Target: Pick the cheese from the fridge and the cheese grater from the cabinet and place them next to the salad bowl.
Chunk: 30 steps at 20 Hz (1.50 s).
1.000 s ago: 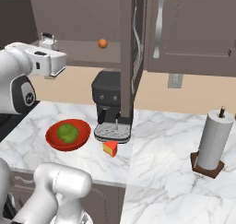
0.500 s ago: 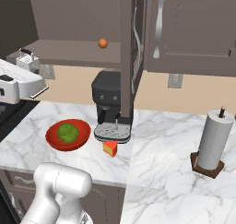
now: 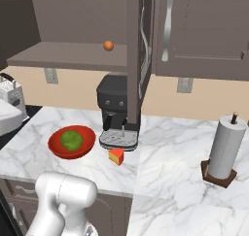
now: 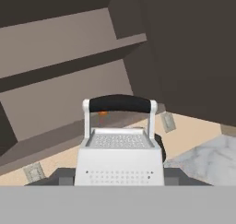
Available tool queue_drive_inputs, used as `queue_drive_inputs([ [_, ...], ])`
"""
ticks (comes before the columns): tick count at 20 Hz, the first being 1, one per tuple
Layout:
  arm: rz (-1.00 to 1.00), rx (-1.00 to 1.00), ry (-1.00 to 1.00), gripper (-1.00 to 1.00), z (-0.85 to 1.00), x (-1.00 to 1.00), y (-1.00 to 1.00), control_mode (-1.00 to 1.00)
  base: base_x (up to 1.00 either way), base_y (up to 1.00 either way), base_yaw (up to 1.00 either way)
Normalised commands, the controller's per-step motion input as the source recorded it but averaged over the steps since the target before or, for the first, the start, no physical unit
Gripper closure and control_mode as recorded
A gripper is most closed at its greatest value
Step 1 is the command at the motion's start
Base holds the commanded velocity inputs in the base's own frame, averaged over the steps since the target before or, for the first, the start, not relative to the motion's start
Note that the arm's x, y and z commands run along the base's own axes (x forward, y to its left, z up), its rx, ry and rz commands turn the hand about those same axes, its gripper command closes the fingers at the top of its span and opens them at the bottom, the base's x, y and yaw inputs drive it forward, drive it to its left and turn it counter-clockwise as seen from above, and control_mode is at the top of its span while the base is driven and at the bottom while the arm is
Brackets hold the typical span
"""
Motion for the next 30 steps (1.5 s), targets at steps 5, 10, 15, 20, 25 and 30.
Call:
queue_drive_inputs([
  [5, 0.00, 0.01, 0.01, 1.00, -0.27, -0.54, 0.22, -1.00, 0.00, 0.00, 0.00],
  [10, 0.00, 0.00, 0.01, 1.00, -0.34, -0.49, 0.22, -1.00, 0.00, 0.00, 0.00],
  [15, 0.00, 0.00, 0.00, 1.00, -0.37, -0.46, 0.07, -1.00, 0.00, 0.00, 0.00],
  [20, 0.00, 0.00, 0.00, 1.00, -0.46, -0.42, 0.02, -1.00, 0.00, 0.00, 0.00],
  [25, 0.00, 0.00, 0.00, 1.00, -0.54, -0.05, 0.18, -1.00, 0.00, 0.00, 0.00],
  [30, 0.00, -0.03, -0.03, 1.00, -0.23, 0.04, 0.28, -1.00, 0.00, 0.00, 0.00],
])
